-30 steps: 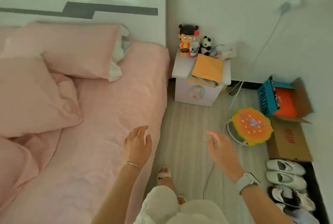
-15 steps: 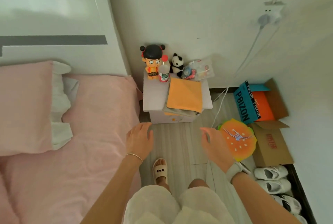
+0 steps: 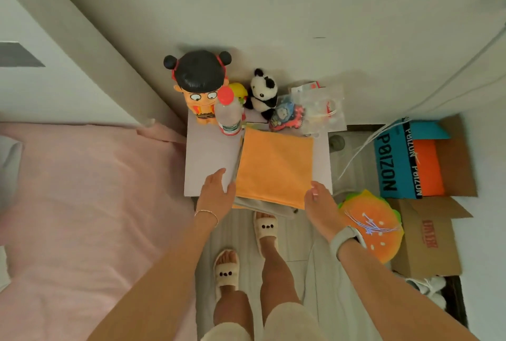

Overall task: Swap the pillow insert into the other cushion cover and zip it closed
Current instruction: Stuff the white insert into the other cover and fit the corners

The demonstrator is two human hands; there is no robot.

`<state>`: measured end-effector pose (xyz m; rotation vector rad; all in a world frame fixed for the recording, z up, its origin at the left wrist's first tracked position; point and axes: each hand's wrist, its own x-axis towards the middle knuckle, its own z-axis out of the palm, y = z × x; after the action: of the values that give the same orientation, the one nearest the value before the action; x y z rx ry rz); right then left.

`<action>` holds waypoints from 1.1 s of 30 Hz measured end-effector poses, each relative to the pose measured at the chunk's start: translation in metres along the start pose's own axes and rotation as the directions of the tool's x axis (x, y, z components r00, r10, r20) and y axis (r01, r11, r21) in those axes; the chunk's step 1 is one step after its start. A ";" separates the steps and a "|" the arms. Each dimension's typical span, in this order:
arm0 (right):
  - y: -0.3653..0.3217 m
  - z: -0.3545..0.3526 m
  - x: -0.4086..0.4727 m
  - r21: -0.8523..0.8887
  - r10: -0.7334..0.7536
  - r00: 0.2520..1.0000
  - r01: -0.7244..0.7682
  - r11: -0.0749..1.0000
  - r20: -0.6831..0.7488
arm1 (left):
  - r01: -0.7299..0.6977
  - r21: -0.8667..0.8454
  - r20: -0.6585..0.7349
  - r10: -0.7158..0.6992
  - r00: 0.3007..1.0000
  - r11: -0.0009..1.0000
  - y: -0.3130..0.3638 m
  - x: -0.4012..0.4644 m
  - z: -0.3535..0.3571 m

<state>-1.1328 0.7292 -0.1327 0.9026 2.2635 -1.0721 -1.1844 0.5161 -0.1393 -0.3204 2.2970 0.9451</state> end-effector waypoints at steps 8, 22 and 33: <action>0.022 0.038 0.108 0.002 0.190 0.982 -0.190 0.982 0.005 | 0.244 0.070 0.003 -0.245 0.970 0.967 -0.004 0.100 0.070; 0.006 -0.029 0.035 0.069 -0.193 0.981 0.195 0.978 -0.035 | -0.084 -0.177 -0.092 0.069 0.993 0.981 0.045 -0.014 0.016; -0.128 -0.031 -0.071 -0.165 -0.732 0.204 0.978 0.126 0.650 | -0.425 0.373 -0.294 0.540 0.789 0.824 -0.003 -0.156 -0.073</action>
<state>-1.1826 0.6680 -0.0061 -1.1281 2.3733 -0.7043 -1.0958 0.4604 -0.0024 0.2633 2.9286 0.8101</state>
